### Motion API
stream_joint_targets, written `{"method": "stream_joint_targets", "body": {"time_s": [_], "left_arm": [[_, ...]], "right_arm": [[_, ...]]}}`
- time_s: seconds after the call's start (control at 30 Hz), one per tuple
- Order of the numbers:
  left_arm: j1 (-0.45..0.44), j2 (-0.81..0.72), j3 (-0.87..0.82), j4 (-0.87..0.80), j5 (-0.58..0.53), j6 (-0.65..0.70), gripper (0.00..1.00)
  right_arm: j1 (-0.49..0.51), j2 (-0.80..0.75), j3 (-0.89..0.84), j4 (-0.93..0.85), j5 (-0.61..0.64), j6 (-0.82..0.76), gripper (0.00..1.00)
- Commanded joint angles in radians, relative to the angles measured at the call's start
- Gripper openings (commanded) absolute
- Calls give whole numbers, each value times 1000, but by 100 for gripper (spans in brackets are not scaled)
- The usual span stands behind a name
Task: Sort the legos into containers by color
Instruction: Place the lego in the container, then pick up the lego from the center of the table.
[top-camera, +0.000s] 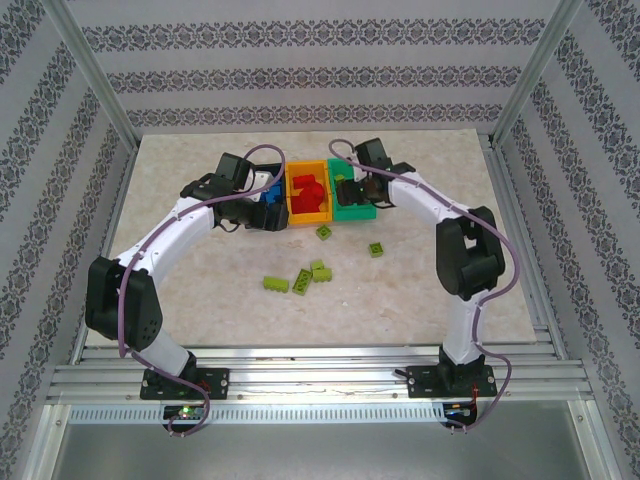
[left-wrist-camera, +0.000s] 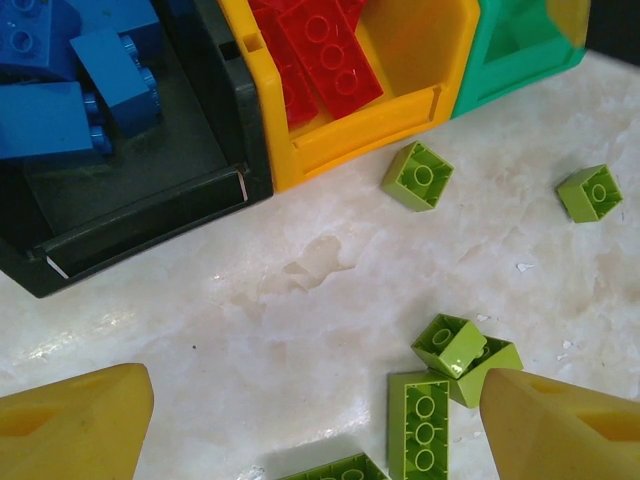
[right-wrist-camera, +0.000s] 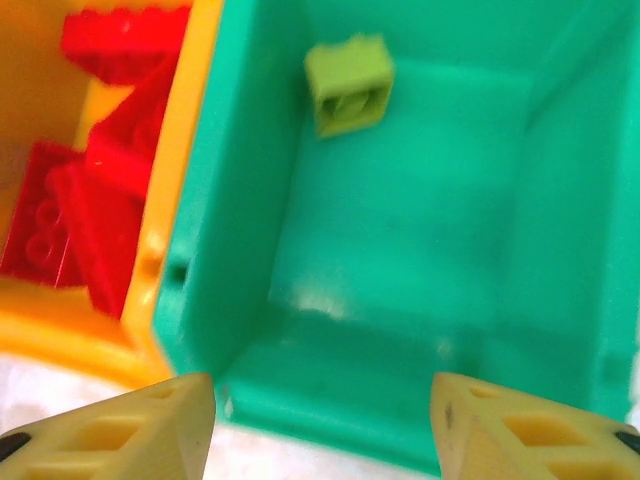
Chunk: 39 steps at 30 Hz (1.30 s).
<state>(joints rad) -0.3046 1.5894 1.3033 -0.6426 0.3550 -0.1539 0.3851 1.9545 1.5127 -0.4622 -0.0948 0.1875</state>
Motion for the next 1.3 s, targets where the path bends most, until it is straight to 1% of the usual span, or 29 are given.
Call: {"method": "stream_joint_targets", "body": {"time_s": [0.0,0.17,0.3,0.37,0.63,0.83,1.27], "left_arm": [[13,2,31,-19,32,0,85],[13,-2,28,-10,47,-8,85],[14,-8,27,-15,26,-3,86],[15,-14,22,-5,36,-6,86],[14,-17,24,-9,45,-8,86],[13,-25,24,-7,49,-10,86],[14,-23,22,-15,32,-5,86]], "right_arm": [[18,-110,-105,40,6,24,59],[23,-230,-266,52,21,32,60],[21,-316,-380,53,50,39,60],[18,-352,-439,65,63,45,60],[6,-424,-595,93,80,80,60],[-3,-422,-615,76,81,73,60],[-6,-317,-558,40,100,46,59]]}}
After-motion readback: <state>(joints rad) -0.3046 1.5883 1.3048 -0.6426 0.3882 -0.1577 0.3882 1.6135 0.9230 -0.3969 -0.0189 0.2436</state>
